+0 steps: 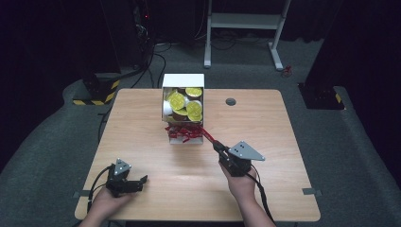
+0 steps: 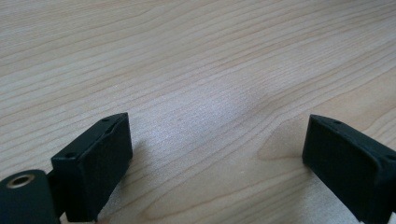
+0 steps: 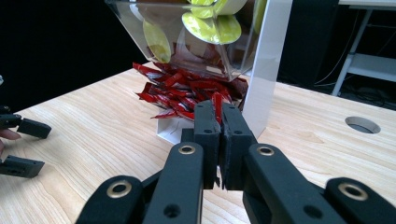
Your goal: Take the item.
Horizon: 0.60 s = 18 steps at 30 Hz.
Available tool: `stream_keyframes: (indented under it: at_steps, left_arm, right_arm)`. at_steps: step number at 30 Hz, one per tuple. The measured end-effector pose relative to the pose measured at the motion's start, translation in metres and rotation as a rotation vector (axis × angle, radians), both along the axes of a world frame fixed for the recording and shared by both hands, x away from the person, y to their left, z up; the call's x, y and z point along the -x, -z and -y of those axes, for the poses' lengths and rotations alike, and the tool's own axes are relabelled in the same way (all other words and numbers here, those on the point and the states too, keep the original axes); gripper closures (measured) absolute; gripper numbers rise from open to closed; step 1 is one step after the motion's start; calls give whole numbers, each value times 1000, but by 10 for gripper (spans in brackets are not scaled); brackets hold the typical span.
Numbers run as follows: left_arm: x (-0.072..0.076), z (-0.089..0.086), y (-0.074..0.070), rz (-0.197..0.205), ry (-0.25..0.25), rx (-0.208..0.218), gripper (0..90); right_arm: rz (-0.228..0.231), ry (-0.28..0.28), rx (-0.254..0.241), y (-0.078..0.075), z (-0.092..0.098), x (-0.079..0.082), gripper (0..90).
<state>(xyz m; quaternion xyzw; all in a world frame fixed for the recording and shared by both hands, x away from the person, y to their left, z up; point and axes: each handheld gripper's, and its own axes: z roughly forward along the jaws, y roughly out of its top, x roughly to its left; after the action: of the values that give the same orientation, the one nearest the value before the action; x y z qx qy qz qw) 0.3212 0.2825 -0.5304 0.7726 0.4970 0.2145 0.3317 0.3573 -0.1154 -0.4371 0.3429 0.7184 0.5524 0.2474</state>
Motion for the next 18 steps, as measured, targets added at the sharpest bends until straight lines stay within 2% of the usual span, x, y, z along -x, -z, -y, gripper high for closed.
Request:
stream_keyframes:
  at_steps: [18]
  left_arm:
    - [-3,1,0,1,5,2,85]
  right_arm:
    - [10,47,-30,-7,23,3,875]
